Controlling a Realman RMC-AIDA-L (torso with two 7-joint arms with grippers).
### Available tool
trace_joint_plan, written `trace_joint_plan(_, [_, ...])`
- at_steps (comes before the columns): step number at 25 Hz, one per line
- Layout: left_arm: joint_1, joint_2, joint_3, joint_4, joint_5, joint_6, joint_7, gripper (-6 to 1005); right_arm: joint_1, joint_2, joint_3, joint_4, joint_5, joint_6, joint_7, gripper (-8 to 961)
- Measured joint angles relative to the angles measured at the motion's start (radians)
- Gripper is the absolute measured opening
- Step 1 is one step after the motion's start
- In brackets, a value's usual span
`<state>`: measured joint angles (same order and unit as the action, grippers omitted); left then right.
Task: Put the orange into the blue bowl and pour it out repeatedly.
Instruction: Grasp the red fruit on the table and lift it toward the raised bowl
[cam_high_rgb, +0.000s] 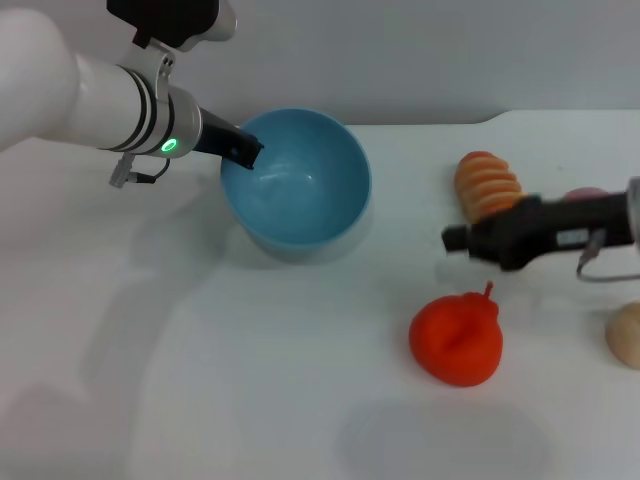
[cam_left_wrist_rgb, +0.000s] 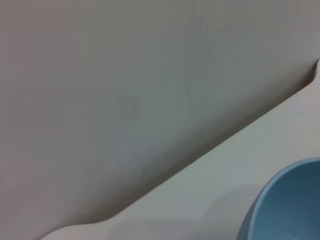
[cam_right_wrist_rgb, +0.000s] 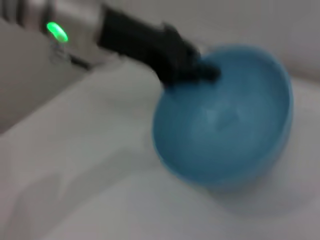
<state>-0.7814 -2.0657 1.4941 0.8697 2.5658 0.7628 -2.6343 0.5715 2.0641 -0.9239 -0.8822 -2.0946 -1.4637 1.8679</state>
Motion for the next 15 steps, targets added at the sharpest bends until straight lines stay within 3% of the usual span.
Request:
trace_joint_plan(3, [0.000,0.001,0.000,0.000,0.001,0.003,0.000,-1,-0.016,-0.011,0.001,-0.113,0.084,-0.074,0.027,53])
trace_joint_plan(8, [0.005,0.000,0.000,0.000,0.001,0.002,0.001,-2,0.002,-0.022,0.001,-0.047,0.048,-0.051,0.071,0])
trace_joint_plan(15, [-0.003,-0.001,0.000,-0.002,0.001,0.002,0.003,-1,0.020,-0.039,0.010,0.067,-0.046,-0.026,0.161,71])
